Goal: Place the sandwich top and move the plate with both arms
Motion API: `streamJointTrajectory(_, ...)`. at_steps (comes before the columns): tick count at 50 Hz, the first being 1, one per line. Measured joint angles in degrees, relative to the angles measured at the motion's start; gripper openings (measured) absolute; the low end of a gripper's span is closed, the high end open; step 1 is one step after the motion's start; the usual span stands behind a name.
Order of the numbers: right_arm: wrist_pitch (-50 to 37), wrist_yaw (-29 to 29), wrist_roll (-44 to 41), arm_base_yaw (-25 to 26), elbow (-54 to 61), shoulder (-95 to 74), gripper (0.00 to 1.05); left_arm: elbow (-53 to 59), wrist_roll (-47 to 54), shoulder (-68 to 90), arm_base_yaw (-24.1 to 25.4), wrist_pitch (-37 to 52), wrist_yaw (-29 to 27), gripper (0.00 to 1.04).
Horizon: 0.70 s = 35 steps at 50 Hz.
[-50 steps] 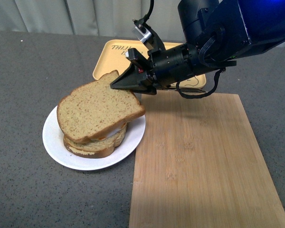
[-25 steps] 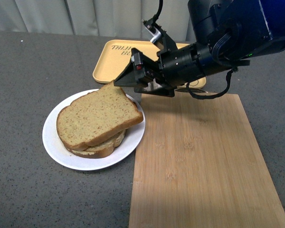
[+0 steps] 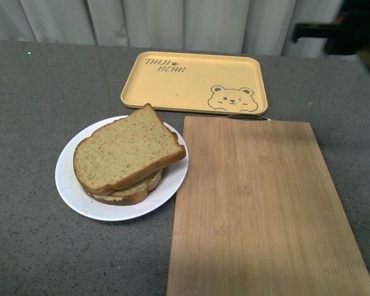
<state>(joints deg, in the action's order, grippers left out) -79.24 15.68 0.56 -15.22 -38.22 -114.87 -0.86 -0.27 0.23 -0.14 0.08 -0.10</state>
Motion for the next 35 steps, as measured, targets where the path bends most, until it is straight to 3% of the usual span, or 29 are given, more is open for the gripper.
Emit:
streamJointTrajectory(5, -0.59, -1.86, -0.48, 2.05, 7.39, 4.9, 0.01, 0.0, 0.0, 0.0, 0.0, 0.0, 0.13, 0.98)
streamJointTrajectory(16, 0.02, -6.27, -0.52, 5.25, 20.22, 16.96, 0.01, 0.0, 0.0, 0.0, 0.0, -0.02, 0.07, 0.98)
streamJointTrajectory(35, 7.02, -9.84, -0.52, 9.31, 30.47, 33.55, 0.01, 0.0, 0.0, 0.0, 0.0, -0.04, 0.09, 0.98)
